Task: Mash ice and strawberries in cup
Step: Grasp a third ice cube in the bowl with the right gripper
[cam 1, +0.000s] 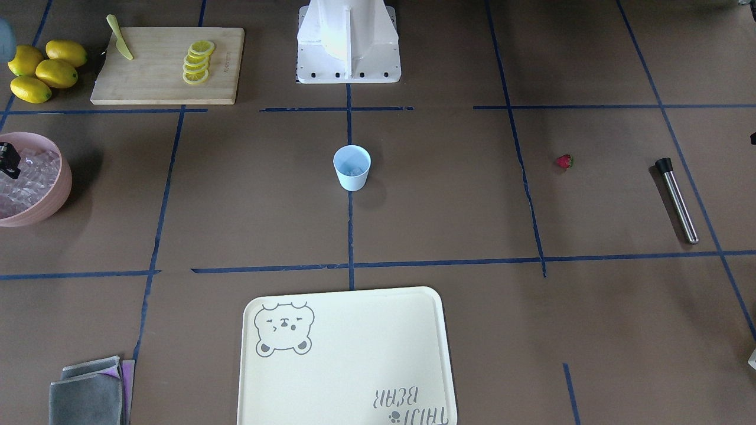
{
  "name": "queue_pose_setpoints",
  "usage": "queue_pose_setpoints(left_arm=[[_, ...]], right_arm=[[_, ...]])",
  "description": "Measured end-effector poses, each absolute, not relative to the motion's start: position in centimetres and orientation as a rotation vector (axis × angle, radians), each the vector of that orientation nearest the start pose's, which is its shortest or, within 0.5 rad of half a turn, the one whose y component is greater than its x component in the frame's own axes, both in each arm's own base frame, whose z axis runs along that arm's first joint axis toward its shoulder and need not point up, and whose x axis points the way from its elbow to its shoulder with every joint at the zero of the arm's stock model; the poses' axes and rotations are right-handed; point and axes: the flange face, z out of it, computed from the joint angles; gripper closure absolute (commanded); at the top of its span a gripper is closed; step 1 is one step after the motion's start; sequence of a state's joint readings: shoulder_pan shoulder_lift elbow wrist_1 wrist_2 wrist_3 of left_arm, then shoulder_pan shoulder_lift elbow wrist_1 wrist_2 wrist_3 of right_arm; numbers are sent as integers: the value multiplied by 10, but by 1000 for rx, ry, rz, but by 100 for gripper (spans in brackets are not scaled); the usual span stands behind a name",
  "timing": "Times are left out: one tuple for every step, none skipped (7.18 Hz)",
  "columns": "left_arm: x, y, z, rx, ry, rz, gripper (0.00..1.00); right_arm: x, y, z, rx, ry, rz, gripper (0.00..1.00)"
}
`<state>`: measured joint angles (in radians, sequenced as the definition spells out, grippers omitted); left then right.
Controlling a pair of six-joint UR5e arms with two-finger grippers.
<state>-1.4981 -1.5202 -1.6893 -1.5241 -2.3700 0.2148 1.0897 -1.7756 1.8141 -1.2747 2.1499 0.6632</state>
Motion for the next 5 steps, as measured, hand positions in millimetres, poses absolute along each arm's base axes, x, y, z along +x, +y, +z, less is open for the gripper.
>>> queue_pose_setpoints(left_arm=[[-27, -474, 627, 78, 798, 281, 0], [-28, -474, 627, 78, 798, 281, 0], [-28, -475, 627, 79, 798, 281, 0], [-28, -475, 627, 80, 798, 281, 0], [-28, -475, 626, 80, 797, 281, 0]], right_arm=[[-128, -415, 610, -38, -657, 78, 74], [-128, -415, 610, -39, -657, 77, 85], [-128, -415, 610, -38, -658, 74, 95], [-129, -415, 608, -34, -661, 69, 95], [-129, -415, 601, -26, -669, 64, 95]])
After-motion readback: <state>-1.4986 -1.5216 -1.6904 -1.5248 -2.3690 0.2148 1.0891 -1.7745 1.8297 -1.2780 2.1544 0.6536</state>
